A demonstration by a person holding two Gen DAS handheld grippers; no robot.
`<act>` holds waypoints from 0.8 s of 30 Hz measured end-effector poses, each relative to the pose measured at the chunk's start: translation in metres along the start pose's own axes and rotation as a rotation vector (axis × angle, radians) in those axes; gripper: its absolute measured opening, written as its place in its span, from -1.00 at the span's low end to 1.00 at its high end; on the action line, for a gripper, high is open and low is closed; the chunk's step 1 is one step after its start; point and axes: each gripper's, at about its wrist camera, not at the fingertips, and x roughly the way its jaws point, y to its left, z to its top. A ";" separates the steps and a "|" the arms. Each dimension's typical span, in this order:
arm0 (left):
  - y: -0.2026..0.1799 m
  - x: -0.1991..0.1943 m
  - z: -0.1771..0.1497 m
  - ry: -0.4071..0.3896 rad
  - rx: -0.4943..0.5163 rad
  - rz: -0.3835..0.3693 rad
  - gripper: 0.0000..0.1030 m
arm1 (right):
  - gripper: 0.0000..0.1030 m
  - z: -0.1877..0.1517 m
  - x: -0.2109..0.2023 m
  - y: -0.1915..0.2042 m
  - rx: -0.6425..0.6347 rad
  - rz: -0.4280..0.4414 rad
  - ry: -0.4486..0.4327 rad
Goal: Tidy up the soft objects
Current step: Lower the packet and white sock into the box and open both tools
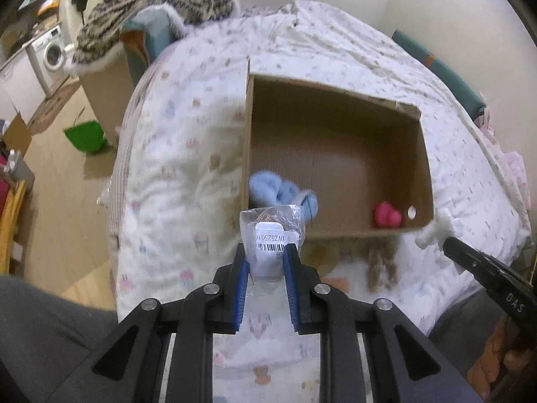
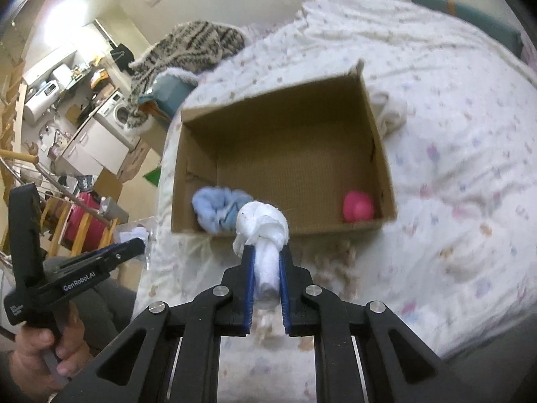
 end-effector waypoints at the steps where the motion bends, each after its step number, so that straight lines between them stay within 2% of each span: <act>1: -0.001 0.001 0.004 -0.004 0.003 0.000 -0.64 | -0.71 0.004 -0.001 -0.001 0.000 0.009 -0.009; 8: -0.008 0.016 0.033 -0.011 0.024 0.003 -0.64 | -0.72 0.030 0.003 -0.012 0.016 0.013 -0.056; 15: -0.022 0.041 0.056 -0.009 0.046 0.006 -0.64 | -0.72 0.054 0.022 -0.025 0.026 0.000 -0.065; 24: -0.029 0.082 0.062 -0.012 0.075 0.003 -0.63 | -0.71 0.060 0.059 -0.050 0.089 0.025 -0.041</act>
